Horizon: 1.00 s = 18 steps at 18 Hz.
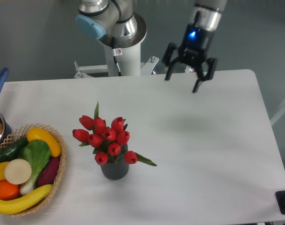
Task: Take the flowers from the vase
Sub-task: 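Lower the open gripper toward the red tulip stems above the vase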
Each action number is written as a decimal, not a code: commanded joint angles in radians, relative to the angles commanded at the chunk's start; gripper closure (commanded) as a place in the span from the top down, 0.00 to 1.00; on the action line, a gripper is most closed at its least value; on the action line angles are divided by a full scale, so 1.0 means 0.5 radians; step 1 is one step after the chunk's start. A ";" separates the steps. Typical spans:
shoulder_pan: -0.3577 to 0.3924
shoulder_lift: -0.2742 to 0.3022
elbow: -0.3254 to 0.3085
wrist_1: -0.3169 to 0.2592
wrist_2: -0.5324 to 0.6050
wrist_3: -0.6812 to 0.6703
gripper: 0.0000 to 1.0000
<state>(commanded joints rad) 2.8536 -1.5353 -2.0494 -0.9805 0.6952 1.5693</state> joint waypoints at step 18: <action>-0.258 -0.467 0.012 0.228 -0.676 -0.104 1.00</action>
<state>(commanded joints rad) 2.7244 -1.7687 -2.0433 -0.8667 0.3574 1.5171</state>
